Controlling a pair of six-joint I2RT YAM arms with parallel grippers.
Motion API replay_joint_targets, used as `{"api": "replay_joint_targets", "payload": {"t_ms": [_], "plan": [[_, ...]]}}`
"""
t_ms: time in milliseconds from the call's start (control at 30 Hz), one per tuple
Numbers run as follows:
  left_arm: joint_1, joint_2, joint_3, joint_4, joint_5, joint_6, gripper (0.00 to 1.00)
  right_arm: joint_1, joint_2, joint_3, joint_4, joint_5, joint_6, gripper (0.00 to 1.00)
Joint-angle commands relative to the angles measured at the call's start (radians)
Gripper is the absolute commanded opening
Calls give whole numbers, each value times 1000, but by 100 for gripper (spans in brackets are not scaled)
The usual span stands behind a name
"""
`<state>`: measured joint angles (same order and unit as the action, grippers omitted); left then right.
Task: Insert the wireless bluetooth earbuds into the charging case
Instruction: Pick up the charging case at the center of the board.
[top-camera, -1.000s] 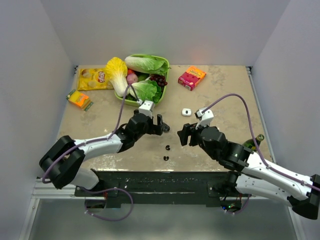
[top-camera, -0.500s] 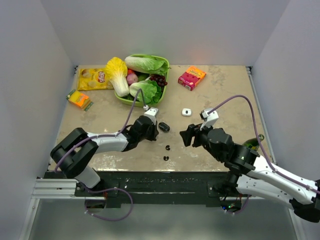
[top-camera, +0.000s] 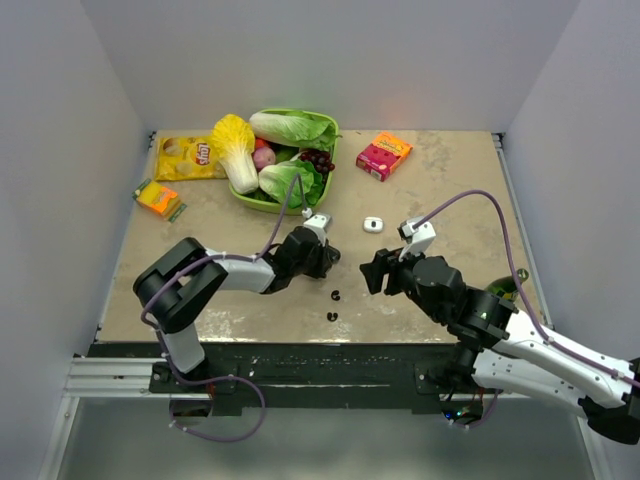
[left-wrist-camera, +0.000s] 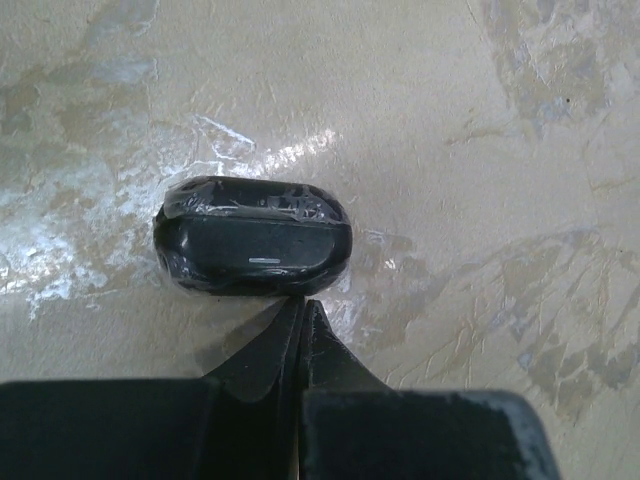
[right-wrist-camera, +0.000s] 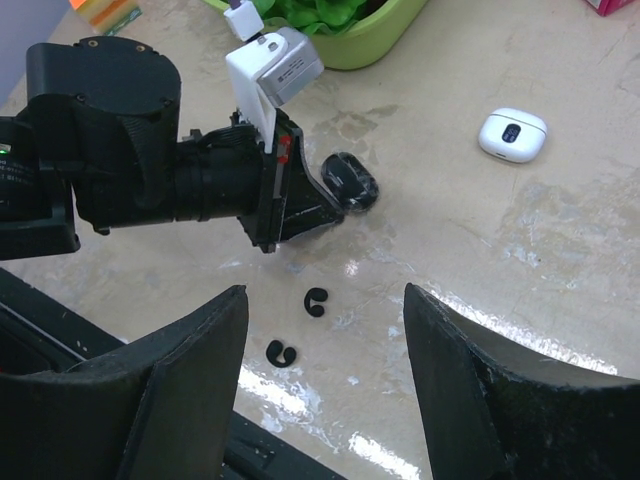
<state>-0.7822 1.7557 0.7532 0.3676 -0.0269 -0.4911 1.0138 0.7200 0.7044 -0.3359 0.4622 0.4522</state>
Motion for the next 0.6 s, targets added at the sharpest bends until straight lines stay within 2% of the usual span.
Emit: {"api": "replay_joint_targets", "payload": {"t_ms": [0, 267, 367, 433, 533, 567], "plan": [[-6, 36, 61, 2, -8, -21, 0, -1, -10, 35, 9, 29, 2, 66], [-6, 54, 86, 2, -12, -26, 0, 0, -17, 23, 5, 33, 5, 66], [-17, -31, 26, 37, 10, -8, 0, -1, -27, 23, -3, 36, 3, 66], [-35, -97, -27, 31, -31, 5, 0, -1, -34, 21, -5, 39, 3, 66], [-42, -250, -67, -50, -125, -32, 20, -1, -37, 15, 0, 55, -1, 66], [-42, -277, -80, -55, -143, -49, 30, -1, -37, 15, 3, 62, -1, 66]]}}
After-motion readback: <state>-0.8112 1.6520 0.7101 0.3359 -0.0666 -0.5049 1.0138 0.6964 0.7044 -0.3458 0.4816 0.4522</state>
